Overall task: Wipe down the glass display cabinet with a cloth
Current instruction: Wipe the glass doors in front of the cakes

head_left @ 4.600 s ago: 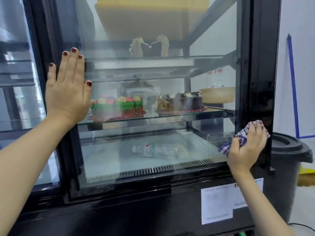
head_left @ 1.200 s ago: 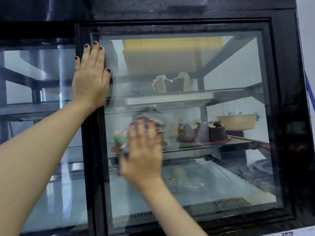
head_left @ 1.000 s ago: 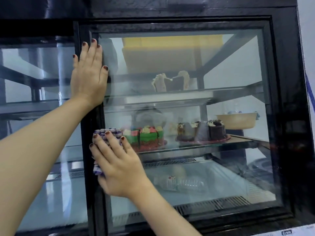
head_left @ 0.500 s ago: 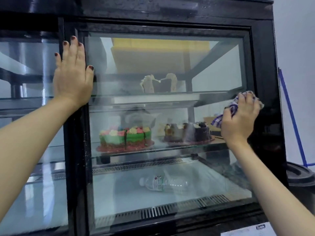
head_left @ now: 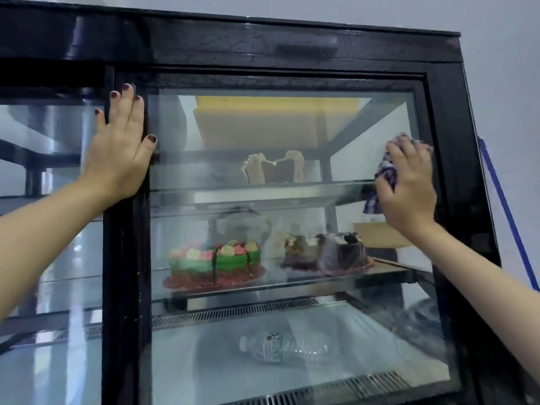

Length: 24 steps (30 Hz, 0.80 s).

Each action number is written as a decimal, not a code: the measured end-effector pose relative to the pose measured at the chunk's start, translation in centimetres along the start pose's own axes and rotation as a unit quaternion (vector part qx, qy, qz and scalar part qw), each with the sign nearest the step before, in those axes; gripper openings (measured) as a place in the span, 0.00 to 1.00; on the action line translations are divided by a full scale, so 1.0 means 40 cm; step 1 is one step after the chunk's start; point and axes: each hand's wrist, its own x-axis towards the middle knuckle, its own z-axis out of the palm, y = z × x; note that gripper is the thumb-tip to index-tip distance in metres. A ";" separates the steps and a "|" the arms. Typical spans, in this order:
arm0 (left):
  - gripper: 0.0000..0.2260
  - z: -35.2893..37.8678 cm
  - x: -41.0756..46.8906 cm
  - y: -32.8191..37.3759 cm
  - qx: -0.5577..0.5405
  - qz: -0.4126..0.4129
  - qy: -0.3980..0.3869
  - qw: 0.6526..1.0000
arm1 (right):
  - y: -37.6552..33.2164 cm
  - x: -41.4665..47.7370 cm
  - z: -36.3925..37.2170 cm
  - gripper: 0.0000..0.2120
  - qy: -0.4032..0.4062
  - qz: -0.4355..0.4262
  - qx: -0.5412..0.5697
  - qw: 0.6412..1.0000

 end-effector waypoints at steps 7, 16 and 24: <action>0.25 0.003 0.043 -0.023 -0.049 0.009 0.027 0.998 | -0.042 0.054 0.019 0.28 0.033 0.124 -0.037 0.991; 0.28 -0.006 0.065 -0.045 -0.093 0.004 0.016 0.996 | -0.615 -0.142 0.166 0.29 -0.062 -0.221 0.018 0.973; 0.24 -0.011 0.087 -0.054 -0.106 -0.022 0.022 0.994 | -0.636 -0.129 0.179 0.28 -0.062 -0.234 0.027 0.970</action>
